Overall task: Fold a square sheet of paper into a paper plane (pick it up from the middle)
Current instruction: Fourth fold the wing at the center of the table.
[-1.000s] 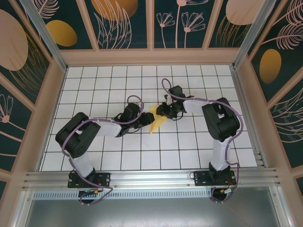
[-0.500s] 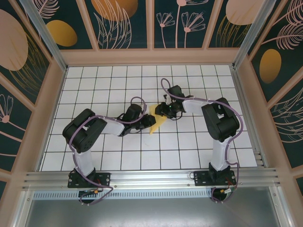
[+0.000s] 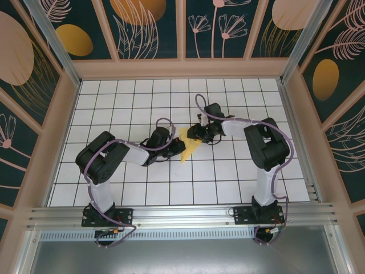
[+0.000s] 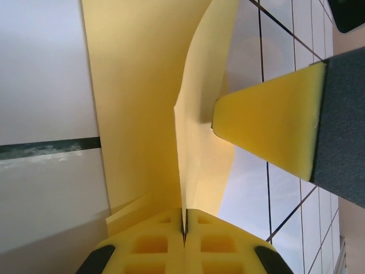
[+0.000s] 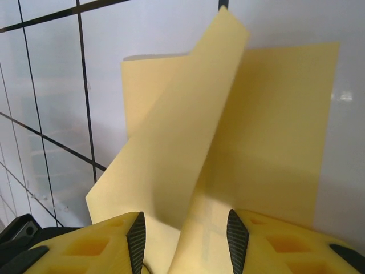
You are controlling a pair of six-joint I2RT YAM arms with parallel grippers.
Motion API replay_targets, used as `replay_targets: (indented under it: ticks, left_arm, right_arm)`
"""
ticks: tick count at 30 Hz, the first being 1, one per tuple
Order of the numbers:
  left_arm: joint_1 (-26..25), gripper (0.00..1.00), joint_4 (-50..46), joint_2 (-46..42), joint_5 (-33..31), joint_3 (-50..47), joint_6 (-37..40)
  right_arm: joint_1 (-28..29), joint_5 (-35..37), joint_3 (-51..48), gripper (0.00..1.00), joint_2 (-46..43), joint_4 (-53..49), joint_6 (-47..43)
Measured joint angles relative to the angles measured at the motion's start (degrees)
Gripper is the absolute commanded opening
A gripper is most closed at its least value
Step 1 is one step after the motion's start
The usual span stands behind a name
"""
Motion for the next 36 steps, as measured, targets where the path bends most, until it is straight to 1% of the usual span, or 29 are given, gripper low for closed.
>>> replay_targets:
  ticks: [5,12,24,32,36]
  left_arm:
    - [0.50,0.00,3.91,0.00,0.39,-2.38,-2.21]
    - [0.85,0.00,6.78,0.00,0.61,-3.89,-4.24]
    - [0.85,0.00,8.46,0.00,3.21,-3.67,-4.55]
    - [0.85,0.00,8.52,0.00,3.89,-3.58,-4.55]
    - [0.85,0.00,9.25,0.26,4.68,-3.58,-4.50]
  right_arm:
    - [-0.92,-2.58,-0.90,0.45,-0.04,0.90,-1.55]
    - [-0.52,-2.21,-0.90,0.45,-0.04,0.81,-3.54]
    - [-0.13,-1.33,-1.29,0.45,-0.59,1.11,-3.52]
    - [-0.35,-4.85,-3.58,0.43,-5.11,2.89,-3.06]
    - [-0.35,-6.10,-4.13,0.41,-5.86,4.42,-2.82]
